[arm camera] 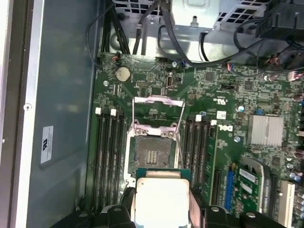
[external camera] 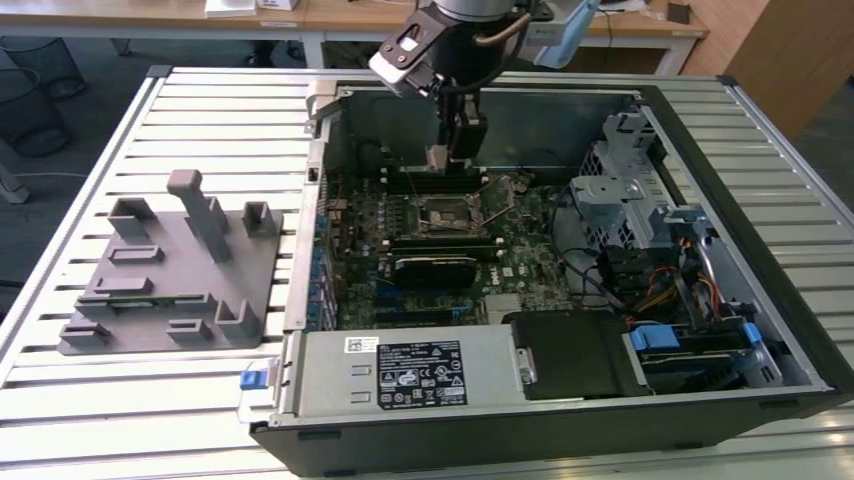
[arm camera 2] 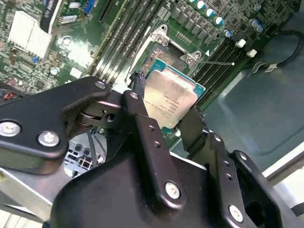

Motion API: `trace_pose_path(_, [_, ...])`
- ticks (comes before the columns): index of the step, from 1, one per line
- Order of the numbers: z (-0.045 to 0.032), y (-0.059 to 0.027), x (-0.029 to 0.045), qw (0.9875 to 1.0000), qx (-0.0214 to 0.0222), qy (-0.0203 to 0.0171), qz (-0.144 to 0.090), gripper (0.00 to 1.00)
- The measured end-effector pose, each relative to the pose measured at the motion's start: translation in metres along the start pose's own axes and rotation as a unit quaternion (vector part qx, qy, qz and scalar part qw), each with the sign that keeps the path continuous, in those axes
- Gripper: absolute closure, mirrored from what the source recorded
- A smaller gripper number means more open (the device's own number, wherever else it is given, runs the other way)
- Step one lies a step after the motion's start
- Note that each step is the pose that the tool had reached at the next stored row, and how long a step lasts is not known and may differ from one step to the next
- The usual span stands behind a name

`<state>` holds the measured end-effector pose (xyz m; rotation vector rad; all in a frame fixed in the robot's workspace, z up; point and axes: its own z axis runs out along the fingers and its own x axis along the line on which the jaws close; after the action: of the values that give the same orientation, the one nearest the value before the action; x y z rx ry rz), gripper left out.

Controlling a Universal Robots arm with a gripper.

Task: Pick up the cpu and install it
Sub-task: 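Place the cpu into insertion slot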

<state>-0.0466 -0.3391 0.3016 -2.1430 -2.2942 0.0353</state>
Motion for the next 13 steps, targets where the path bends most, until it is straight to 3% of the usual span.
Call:
trace_pose_path(6, [0.0091, 0.0028, 0.0081, 1.0000, -0.0008, 0.0001, 0.000, 0.46])
trace_pose_path(11, [0.0134, 0.0029, 0.0088, 0.9999, -0.0103, -0.0007, 0.000, 0.46])
trace_pose_path(13, [0.0168, 0.0030, 0.0091, 0.9999, -0.0111, -0.0007, 0.000, 0.46])
